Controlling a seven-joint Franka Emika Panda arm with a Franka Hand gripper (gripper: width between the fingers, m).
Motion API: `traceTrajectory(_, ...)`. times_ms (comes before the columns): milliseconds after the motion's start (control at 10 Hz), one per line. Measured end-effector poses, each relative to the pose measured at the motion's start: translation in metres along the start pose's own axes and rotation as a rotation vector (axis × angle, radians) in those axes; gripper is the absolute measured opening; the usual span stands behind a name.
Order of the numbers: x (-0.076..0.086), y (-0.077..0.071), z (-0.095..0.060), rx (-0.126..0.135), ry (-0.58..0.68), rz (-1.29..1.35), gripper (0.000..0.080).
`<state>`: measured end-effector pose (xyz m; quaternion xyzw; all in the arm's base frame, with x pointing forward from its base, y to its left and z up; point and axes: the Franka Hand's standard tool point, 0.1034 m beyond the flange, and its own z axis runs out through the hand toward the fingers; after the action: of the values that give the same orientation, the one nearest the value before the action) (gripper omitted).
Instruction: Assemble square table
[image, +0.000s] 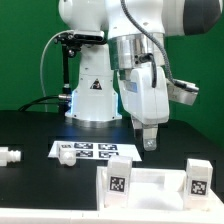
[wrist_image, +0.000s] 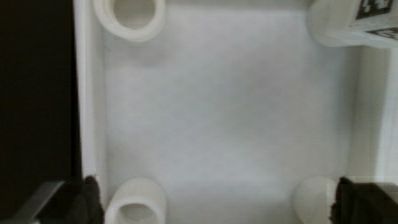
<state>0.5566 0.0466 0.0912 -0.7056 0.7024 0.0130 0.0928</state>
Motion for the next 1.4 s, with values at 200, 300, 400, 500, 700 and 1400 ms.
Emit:
traceTrajectory(200, 0.007, 0.032, 0.020, -0.023, 0.005, 0.048, 0.0649)
traceTrajectory(300, 0.007, 0.039, 0.031, -0.041, 0.014, 0.045, 0.0649)
traceTrajectory(400, 0.007, 0.045, 0.045, -0.051, 0.034, 0.041, 0.0649)
traceTrajectory(500, 0.005, 0.051, 0.057, -0.059, 0.050, 0.042, 0.0649)
traceTrajectory(700, -0.007, 0.055, 0.074, -0.081, 0.060, 0.055, 0.0649)
traceTrajectory(1400, -0.012, 0.055, 0.081, -0.095, 0.060, 0.048, 0.0203)
